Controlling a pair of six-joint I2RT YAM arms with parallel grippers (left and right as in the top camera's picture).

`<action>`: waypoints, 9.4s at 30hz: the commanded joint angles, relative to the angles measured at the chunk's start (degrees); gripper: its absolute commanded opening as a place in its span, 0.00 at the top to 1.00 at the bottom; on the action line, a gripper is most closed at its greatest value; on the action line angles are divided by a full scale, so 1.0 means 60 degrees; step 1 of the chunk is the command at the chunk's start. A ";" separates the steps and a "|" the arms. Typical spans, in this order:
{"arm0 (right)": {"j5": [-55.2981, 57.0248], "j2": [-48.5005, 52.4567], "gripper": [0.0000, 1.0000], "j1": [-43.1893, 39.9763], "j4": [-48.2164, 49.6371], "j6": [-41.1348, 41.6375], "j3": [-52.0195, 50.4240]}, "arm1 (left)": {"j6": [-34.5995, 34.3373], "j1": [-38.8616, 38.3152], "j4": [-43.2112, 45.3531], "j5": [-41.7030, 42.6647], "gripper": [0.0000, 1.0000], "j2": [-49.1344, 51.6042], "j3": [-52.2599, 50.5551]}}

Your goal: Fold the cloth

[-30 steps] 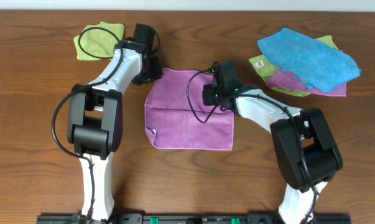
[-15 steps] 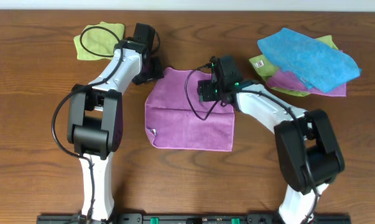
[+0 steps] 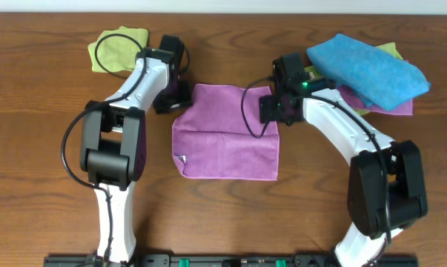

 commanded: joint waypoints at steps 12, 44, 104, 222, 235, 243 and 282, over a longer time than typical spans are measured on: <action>-0.0299 -0.2871 0.36 0.0514 -0.1453 0.1504 -0.1311 | 0.0958 0.0237 -0.3217 -0.0226 0.40 -0.1468 0.0066; -0.0856 -0.3661 0.36 0.1082 0.1898 0.2969 -0.5227 | 0.0718 -0.0681 0.0404 0.1843 0.34 -0.4484 -0.5832; -0.1246 -0.3708 0.98 0.1082 0.3858 0.3362 -0.6492 | -0.2142 -0.0838 0.1020 0.1096 0.91 -0.4488 -0.6258; 0.1300 -0.3570 0.98 0.2328 0.0743 0.1479 0.0470 | -0.0714 -0.0565 -0.1596 0.0331 0.94 -0.4980 -0.0018; 0.3235 -0.3570 0.98 0.2820 -0.0743 0.1996 0.0470 | -0.0867 -0.1362 0.0109 0.1956 0.94 -0.4980 -0.2390; 0.3315 -0.3566 0.98 0.2812 0.0346 0.2004 0.0466 | -0.3220 -0.2871 0.2014 0.1708 0.94 -0.4980 -0.2827; 0.4135 -0.3497 0.98 0.1949 -0.1195 0.2401 -0.2215 | -0.2787 -0.1180 0.2758 -0.0528 0.94 -0.4033 -0.3646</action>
